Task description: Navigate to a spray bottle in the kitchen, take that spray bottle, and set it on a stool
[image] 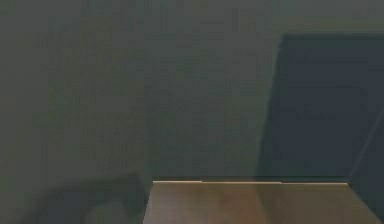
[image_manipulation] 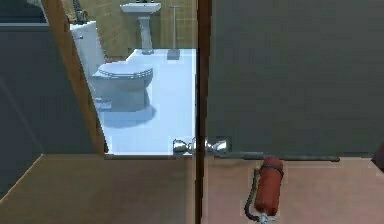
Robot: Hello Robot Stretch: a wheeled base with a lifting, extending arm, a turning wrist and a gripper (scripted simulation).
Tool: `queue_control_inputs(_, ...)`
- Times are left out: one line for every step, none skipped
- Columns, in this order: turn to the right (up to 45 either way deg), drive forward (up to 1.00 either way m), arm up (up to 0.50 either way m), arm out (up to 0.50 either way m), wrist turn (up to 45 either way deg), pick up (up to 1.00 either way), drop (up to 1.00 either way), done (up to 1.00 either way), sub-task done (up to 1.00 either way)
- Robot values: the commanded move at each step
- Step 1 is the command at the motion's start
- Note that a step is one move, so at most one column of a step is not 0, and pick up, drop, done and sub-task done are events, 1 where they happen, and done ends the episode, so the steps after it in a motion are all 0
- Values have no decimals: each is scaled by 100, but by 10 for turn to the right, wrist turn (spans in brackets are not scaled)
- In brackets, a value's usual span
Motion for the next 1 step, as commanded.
queue_control_inputs(450,0,0,0,0,0,0,0,0)
